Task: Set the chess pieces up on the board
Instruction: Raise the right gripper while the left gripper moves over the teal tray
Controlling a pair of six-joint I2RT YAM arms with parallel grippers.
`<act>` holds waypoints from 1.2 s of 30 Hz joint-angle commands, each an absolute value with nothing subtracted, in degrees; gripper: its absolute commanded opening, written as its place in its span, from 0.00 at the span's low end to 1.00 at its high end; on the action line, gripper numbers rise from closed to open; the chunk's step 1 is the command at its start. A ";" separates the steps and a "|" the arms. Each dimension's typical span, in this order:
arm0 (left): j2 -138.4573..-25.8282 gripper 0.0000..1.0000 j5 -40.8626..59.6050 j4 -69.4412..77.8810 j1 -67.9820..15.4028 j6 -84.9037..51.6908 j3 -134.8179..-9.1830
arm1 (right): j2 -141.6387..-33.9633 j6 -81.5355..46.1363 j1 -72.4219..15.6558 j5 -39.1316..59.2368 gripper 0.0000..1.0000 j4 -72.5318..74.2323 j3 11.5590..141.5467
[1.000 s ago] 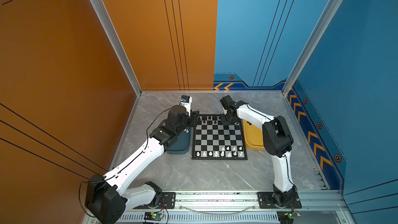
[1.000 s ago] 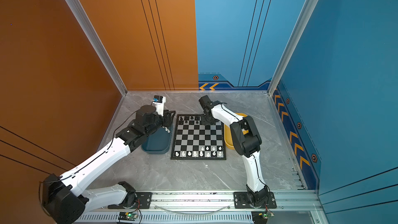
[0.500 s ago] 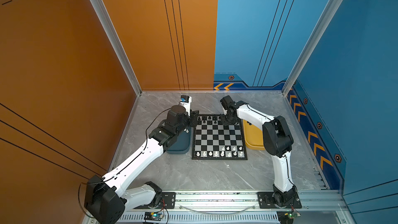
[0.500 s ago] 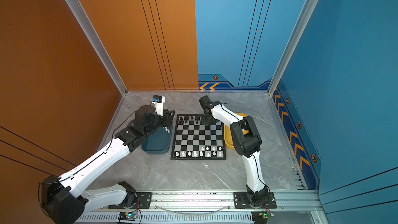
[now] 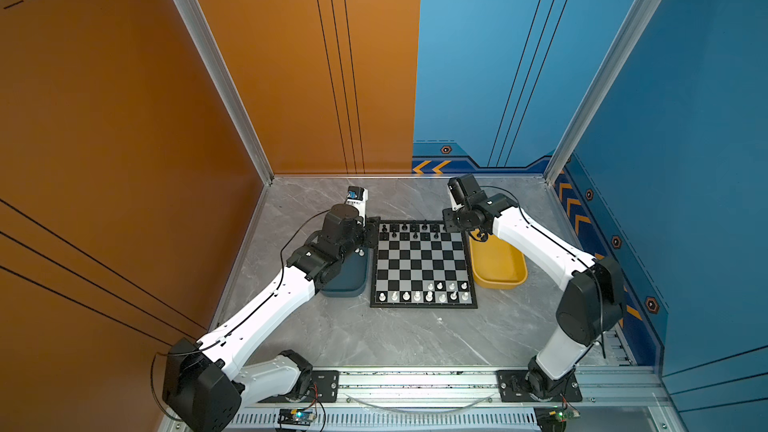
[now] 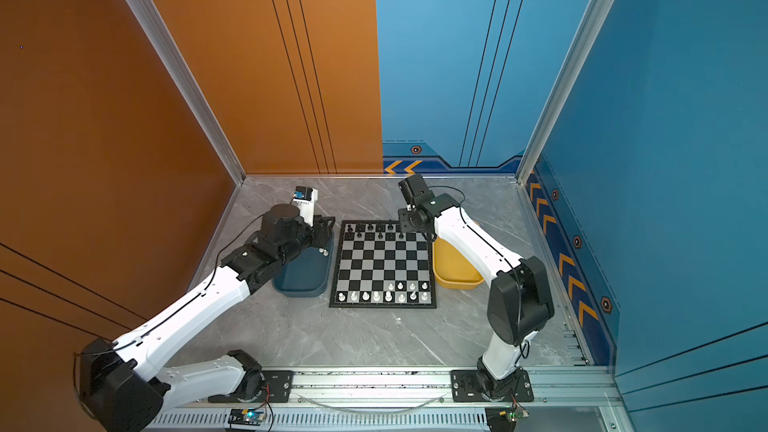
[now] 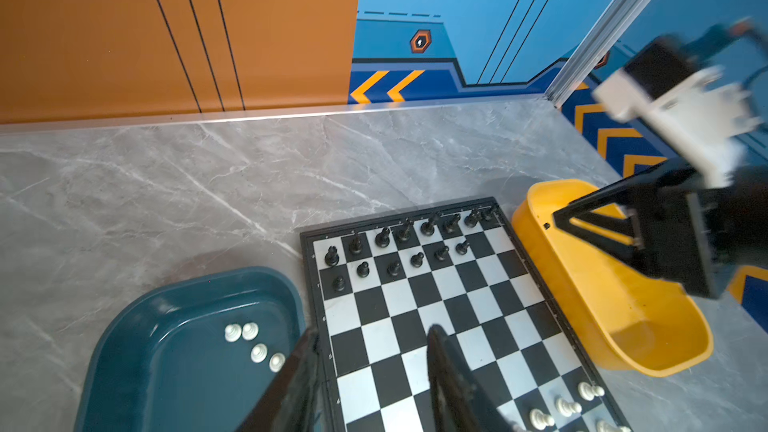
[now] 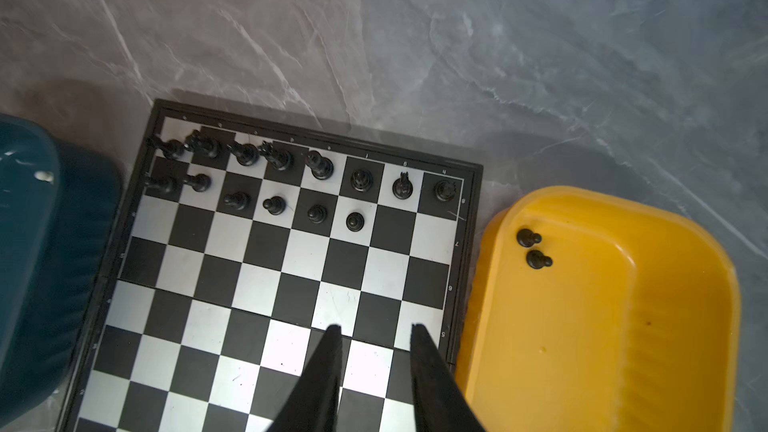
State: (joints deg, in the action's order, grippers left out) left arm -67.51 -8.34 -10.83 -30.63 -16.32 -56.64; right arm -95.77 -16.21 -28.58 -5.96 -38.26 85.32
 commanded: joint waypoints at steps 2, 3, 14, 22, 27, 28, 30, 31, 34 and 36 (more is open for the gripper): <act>-66.02 0.44 -12.74 -16.06 -29.56 -15.38 -57.22 | -90.41 -18.60 -29.10 -6.59 0.31 -31.03 82.47; -65.84 0.44 -13.15 -16.77 -29.30 -15.38 -57.18 | -89.66 -18.92 -29.16 -6.40 0.31 -30.06 82.36; -69.08 0.45 -11.59 -25.45 -23.41 -17.76 -57.13 | -83.13 -28.76 -28.91 -4.14 0.31 -12.23 73.03; -76.41 0.44 -10.36 -27.69 -20.11 -18.57 -57.65 | -81.70 -30.23 -28.00 -3.69 0.31 -9.25 67.44; -81.13 0.44 -8.04 -27.60 -19.50 -19.25 -58.62 | -81.45 -30.42 -27.76 -3.13 0.31 -7.45 66.18; -82.22 0.43 -7.91 -27.60 -19.36 -19.40 -58.62 | -81.68 -30.41 -27.77 -2.97 0.31 -7.42 66.10; -84.10 0.43 -7.21 -27.31 -19.10 -19.68 -60.61 | -82.15 -30.49 -27.51 -2.35 0.31 -7.40 66.24; -85.06 0.42 -6.47 -26.74 -18.92 -19.84 -60.73 | -82.40 -30.49 -27.42 -2.11 0.31 -7.36 66.27; -87.19 0.41 -4.72 -24.77 -18.42 -20.77 -60.90 | -82.96 -30.57 -27.17 -1.47 0.31 -7.12 66.49; -88.19 0.40 -4.57 -23.99 -18.07 -21.16 -61.08 | -83.27 -30.59 -27.19 -1.24 0.31 -7.20 66.70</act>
State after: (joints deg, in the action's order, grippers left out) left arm -87.05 -6.83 -25.32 -18.79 -19.81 -59.51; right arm -82.98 -29.91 -27.51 -2.55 -8.23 66.72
